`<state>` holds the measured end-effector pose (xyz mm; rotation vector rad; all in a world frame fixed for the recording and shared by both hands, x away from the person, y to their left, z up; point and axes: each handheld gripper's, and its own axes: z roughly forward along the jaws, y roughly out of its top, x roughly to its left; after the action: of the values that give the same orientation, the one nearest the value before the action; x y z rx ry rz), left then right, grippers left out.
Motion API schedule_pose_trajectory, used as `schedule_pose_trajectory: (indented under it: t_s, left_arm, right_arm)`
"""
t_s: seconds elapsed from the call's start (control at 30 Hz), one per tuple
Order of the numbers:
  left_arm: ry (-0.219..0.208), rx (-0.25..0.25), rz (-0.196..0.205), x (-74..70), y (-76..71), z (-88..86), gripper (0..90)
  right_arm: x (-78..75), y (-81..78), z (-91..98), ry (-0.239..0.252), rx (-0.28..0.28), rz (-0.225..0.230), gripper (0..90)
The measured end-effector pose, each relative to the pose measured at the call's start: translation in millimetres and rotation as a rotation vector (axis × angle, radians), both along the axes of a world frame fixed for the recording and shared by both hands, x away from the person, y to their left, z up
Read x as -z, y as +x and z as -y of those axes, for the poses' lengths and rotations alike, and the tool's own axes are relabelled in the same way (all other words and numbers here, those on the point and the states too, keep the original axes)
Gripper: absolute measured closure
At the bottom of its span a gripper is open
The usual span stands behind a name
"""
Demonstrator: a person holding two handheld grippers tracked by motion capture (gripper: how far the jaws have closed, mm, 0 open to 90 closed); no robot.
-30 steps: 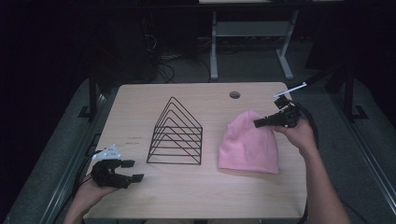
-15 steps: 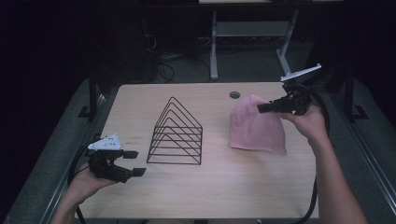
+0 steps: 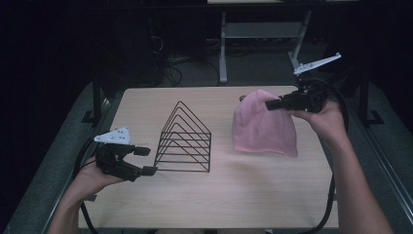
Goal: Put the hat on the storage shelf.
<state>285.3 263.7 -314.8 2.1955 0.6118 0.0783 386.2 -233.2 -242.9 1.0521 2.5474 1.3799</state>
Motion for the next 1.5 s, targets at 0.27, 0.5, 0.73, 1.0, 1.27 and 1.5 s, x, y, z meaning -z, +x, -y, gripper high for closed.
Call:
schedule_pose_trajectory:
  t_s: [0.27, 0.5, 0.73, 1.0, 1.27, 1.5]
  left_arm:
    - [0.001, 0.030, -0.007, -16.5, 7.9, 8.7, 25.9]
    - [0.005, 0.052, -0.005, -27.4, 14.3, 18.0, 24.8]
    - [0.007, 0.052, 0.005, -34.9, 19.3, 26.7, 21.6]
    - [0.017, 0.071, 0.001, -40.7, 25.0, 31.9, 21.5]
    - [0.005, 0.093, 0.031, -46.4, 31.7, 33.9, 22.1]
    - [-0.033, 0.108, 0.013, -48.3, 38.8, 34.5, 26.8]
  right_arm:
    - [-26.7, -6.9, -10.1, 0.031, -0.045, 0.038, 77.9]
    - [-46.3, -11.9, -23.2, 0.038, -0.085, 0.063, 77.8]
    - [-65.5, -15.3, -38.8, 0.033, -0.122, 0.091, 77.8]
    - [-86.1, -19.9, -61.8, 0.058, -0.198, 0.120, 77.9]
    - [-101.6, -22.3, -88.7, 0.076, -0.266, 0.139, 77.9]
    - [-107.9, -21.0, -113.3, 0.079, -0.320, 0.152, 77.9]
